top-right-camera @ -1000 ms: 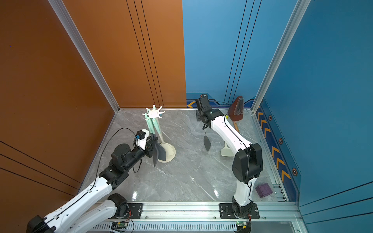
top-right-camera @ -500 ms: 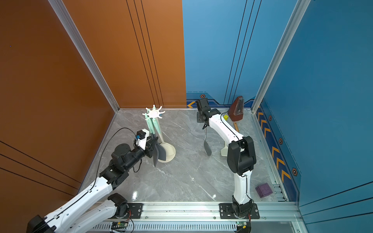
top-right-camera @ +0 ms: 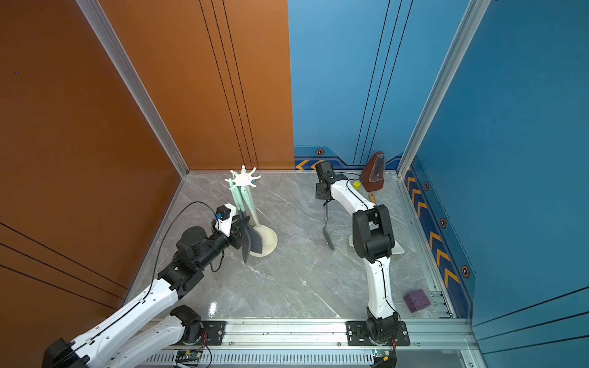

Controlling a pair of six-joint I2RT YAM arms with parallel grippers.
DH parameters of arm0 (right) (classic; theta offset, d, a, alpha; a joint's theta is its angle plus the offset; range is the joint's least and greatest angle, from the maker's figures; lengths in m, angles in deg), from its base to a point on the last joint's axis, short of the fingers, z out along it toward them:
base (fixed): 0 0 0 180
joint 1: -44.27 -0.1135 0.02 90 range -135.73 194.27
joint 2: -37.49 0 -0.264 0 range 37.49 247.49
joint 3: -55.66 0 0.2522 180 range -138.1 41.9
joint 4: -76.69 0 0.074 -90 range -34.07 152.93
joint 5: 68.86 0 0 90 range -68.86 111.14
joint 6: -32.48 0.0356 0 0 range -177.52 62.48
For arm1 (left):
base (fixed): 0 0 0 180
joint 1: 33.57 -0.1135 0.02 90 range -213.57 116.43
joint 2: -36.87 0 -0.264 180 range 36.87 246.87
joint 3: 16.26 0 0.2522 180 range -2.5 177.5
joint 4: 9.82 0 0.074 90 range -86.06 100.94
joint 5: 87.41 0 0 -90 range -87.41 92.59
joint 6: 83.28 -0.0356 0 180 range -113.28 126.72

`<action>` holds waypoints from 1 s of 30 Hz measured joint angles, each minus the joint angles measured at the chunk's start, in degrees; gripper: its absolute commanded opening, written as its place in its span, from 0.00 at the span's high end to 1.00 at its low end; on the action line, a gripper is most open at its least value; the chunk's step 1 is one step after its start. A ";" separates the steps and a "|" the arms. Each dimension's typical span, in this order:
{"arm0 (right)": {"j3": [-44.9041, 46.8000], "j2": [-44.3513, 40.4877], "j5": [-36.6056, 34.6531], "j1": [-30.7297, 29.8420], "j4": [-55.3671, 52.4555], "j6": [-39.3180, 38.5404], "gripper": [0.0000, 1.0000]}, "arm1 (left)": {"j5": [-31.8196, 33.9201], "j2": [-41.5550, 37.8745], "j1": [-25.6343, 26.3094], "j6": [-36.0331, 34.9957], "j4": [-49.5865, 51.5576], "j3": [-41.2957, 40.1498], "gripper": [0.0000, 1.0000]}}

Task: Take the spatula off the kitchen utensil rack
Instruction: Place the spatula at the center of the board.

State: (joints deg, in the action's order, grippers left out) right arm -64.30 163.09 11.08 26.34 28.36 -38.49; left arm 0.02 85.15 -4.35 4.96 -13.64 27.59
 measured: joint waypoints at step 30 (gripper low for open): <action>-6.99 8.63 2.36 3.50 -4.59 -0.57 1.00 | 0.00 0.15 -0.33 -0.20 -0.28 0.00 0.77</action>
State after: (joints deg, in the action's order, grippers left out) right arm -71.29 171.72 13.44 29.84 23.77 -39.06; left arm 0.02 85.30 -4.68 4.76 -13.93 27.59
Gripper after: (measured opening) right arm 0.222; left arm 0.230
